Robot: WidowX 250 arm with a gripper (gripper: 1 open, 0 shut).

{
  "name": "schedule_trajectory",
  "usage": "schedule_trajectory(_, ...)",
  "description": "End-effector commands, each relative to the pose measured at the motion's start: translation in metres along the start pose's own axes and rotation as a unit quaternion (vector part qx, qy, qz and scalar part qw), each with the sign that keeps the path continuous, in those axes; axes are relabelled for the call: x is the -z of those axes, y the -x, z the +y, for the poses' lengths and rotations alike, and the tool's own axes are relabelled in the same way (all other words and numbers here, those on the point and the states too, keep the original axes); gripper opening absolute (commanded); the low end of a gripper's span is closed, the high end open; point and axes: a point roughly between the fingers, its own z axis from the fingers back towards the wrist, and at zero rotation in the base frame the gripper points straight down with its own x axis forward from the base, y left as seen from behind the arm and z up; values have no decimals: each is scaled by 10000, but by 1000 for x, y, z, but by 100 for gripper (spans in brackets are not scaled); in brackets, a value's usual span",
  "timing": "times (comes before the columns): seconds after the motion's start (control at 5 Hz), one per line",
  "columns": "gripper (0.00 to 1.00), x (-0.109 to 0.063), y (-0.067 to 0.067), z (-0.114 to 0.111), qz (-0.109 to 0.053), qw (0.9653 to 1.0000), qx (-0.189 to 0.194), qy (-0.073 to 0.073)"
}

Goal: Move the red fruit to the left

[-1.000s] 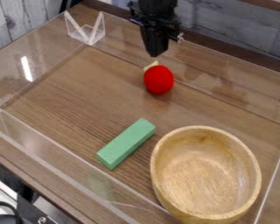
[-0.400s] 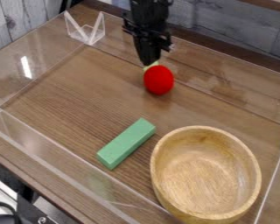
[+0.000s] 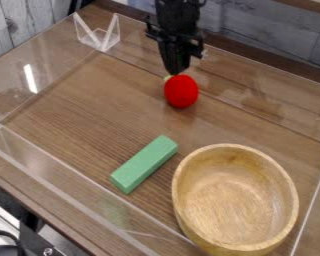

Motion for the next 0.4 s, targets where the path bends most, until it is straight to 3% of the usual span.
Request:
schedule_trajectory(0.0, 0, -41, -11, -4, -507, 9985, -14, -187)
schedule_trajectory(0.2, 100, -31, -6, -10, -365, 9989, 253, -127)
